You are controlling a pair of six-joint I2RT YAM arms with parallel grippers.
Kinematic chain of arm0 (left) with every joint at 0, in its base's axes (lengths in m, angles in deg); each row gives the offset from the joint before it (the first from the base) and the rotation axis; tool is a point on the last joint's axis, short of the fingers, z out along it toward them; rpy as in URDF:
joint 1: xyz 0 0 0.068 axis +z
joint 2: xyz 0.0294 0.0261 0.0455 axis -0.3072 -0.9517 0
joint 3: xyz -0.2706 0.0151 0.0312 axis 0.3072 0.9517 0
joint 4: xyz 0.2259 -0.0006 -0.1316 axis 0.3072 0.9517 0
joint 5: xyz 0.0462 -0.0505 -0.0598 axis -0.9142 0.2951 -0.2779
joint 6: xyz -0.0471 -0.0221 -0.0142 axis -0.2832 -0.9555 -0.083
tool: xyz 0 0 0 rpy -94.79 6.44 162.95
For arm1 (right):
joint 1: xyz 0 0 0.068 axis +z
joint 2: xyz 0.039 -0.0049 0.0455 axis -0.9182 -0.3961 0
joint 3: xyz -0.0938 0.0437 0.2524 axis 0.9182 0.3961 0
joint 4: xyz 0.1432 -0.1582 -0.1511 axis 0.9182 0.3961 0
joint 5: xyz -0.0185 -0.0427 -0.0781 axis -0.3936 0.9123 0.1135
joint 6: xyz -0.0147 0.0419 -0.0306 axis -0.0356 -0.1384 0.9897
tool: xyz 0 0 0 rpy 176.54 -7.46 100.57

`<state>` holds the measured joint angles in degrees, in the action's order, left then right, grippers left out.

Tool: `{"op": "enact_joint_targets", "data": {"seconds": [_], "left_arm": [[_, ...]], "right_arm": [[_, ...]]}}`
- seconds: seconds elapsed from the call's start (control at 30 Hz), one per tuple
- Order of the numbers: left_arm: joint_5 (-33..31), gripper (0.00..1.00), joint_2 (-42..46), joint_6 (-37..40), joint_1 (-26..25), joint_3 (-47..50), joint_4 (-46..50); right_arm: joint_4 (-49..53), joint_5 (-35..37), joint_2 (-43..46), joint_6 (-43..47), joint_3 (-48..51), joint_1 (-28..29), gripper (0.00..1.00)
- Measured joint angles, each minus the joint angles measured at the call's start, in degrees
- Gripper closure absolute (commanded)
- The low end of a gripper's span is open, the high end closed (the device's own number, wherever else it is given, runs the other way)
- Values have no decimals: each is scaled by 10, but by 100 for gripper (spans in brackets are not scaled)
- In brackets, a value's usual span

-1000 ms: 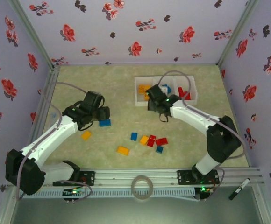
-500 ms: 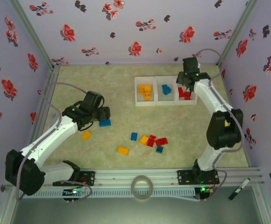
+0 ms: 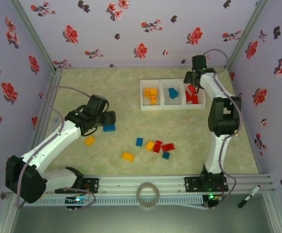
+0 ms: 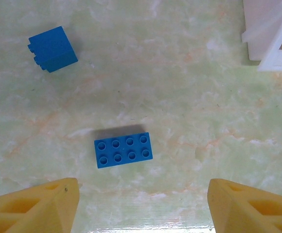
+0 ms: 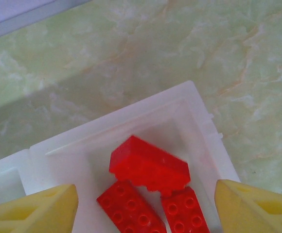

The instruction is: Sort the legos into containers by color

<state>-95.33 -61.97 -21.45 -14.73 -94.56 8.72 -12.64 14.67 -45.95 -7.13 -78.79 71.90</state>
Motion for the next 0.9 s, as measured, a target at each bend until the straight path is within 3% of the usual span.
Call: {"op": "enact_joint_targets", "data": {"seconds": [0.33,0.5,0.63,0.9], "left_arm": [[-17,27,0,-20,0,0,11],[-75,25,5,-93,0,12,52],[-122,21,54,-177,1,79,82],[-136,17,78,-275,23,155,100]], "right_arm": [[-7,-10,72,4,73,4,23],[-25,-14,143,4,142,21,23],[-41,-28,195,3,201,46,23],[-57,-47,263,3,287,100,23]]}}
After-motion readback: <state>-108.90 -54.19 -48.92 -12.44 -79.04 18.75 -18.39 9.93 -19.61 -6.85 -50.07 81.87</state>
